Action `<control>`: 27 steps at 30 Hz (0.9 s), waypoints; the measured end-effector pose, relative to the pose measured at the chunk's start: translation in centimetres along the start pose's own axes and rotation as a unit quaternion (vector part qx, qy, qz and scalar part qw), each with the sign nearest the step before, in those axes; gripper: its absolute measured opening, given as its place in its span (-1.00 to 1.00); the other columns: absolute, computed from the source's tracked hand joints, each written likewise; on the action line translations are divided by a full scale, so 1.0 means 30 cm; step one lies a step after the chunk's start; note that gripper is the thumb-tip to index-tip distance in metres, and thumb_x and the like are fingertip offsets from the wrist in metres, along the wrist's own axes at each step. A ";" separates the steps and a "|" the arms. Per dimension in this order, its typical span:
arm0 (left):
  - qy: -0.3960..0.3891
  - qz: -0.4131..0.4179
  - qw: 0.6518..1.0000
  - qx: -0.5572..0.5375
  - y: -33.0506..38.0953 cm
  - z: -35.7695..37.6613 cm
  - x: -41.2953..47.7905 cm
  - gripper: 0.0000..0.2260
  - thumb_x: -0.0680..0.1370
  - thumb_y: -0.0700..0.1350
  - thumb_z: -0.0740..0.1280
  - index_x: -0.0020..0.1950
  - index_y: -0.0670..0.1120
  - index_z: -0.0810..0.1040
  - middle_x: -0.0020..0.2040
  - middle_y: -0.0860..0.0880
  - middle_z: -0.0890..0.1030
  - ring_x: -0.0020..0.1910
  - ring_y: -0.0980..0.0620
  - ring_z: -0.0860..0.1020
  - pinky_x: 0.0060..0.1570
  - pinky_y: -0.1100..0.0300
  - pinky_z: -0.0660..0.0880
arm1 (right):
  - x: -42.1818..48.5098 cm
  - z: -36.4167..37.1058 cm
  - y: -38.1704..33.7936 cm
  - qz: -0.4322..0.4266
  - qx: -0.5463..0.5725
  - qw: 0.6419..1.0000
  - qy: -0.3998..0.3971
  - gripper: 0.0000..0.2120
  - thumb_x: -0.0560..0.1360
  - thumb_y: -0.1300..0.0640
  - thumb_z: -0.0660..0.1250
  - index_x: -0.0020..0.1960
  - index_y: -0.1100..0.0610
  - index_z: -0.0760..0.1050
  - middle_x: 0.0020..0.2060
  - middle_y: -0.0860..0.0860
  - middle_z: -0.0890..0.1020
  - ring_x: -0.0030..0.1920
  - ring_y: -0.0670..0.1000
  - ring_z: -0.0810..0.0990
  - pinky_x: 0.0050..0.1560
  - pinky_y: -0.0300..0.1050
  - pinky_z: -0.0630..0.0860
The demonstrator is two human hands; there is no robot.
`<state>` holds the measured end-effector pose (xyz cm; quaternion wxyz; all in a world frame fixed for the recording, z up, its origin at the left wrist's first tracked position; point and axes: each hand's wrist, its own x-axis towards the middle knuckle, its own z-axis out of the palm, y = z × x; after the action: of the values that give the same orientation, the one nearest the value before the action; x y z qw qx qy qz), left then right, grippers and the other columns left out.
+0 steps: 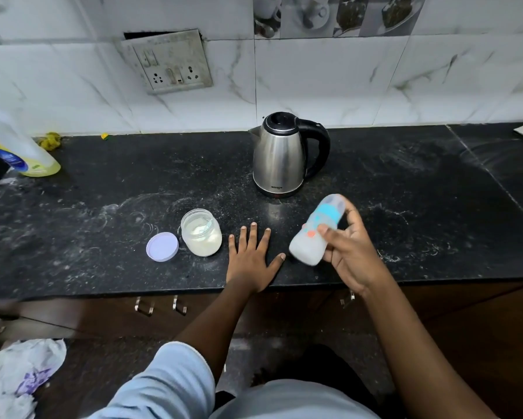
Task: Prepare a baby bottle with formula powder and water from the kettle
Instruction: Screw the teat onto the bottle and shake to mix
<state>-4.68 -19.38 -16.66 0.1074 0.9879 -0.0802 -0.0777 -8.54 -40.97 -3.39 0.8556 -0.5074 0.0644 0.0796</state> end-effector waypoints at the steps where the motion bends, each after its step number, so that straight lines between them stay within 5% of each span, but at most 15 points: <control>1: 0.003 -0.003 1.000 -0.005 -0.002 0.002 -0.001 -0.21 0.62 0.48 -0.13 0.76 0.11 -0.09 0.78 -0.11 -0.15 0.74 -0.17 -0.23 0.65 -0.28 -0.29 | 0.008 0.007 -0.005 -0.015 0.037 0.998 0.038 -0.30 0.44 0.19 0.54 0.50 -0.09 0.38 0.31 0.21 0.64 0.28 0.22 0.67 0.06 0.19 0.68; 4: 0.008 -0.003 1.000 -0.008 -0.006 0.007 -0.005 -0.23 0.64 0.47 -0.10 0.76 0.11 -0.08 0.78 -0.11 -0.14 0.74 -0.17 -0.23 0.65 -0.28 -0.30 | 0.019 0.023 -0.003 -0.040 0.081 0.992 0.084 -0.37 0.46 0.15 0.52 0.46 -0.02 0.38 0.29 0.16 0.64 0.25 0.16 0.69 0.05 0.15 0.68; 9: -0.004 0.005 1.000 0.014 -0.004 -0.001 0.000 -0.20 0.60 0.45 -0.15 0.76 0.10 -0.12 0.78 -0.13 -0.14 0.74 -0.19 -0.21 0.65 -0.30 -0.28 | -0.003 0.026 0.010 0.035 -0.032 0.998 -0.046 -0.16 0.37 0.15 0.61 0.54 -0.16 0.32 0.27 0.23 0.66 0.24 0.24 0.69 0.03 0.18 0.68; 13: 0.004 -0.002 1.000 -0.010 -0.005 0.002 -0.007 -0.23 0.64 0.46 -0.09 0.76 0.10 -0.09 0.78 -0.12 -0.14 0.74 -0.18 -0.22 0.66 -0.28 -0.30 | 0.005 0.050 0.006 -0.007 0.047 0.998 0.049 -0.33 0.46 0.17 0.50 0.51 0.00 0.35 0.28 0.19 0.63 0.20 0.16 0.71 0.02 0.14 0.69; 18: -0.008 0.008 1.000 0.015 -0.006 -0.004 -0.004 -0.21 0.61 0.43 -0.12 0.76 0.09 -0.12 0.77 -0.14 -0.15 0.74 -0.20 -0.22 0.65 -0.31 -0.27 | -0.017 0.035 0.011 0.042 -0.035 0.998 -0.044 -0.23 0.42 0.23 0.57 0.52 -0.13 0.35 0.23 0.22 0.68 0.18 0.21 0.71 0.04 0.19 0.69; 21: 0.000 0.001 1.000 -0.006 0.000 -0.004 -0.005 -0.23 0.64 0.45 -0.09 0.76 0.10 -0.10 0.77 -0.12 -0.14 0.74 -0.19 -0.23 0.65 -0.28 -0.30 | -0.006 0.040 0.010 0.017 0.026 0.999 0.035 -0.29 0.44 0.16 0.53 0.52 -0.03 0.35 0.30 0.22 0.64 0.18 0.17 0.72 0.02 0.16 0.69; 27: -0.001 0.004 1.000 0.008 -0.003 -0.003 -0.004 -0.18 0.58 0.48 -0.19 0.76 0.10 -0.10 0.78 -0.13 -0.14 0.74 -0.19 -0.22 0.66 -0.30 -0.27 | -0.006 0.032 -0.012 0.017 -0.006 1.000 -0.021 -0.27 0.44 0.18 0.54 0.53 -0.06 0.34 0.27 0.20 0.66 0.21 0.21 0.70 0.05 0.19 0.69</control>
<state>-4.78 -19.25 -16.58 0.1000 0.9883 -0.0850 -0.0773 -8.63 -40.31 -2.60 0.8521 -0.5097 0.0549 0.1053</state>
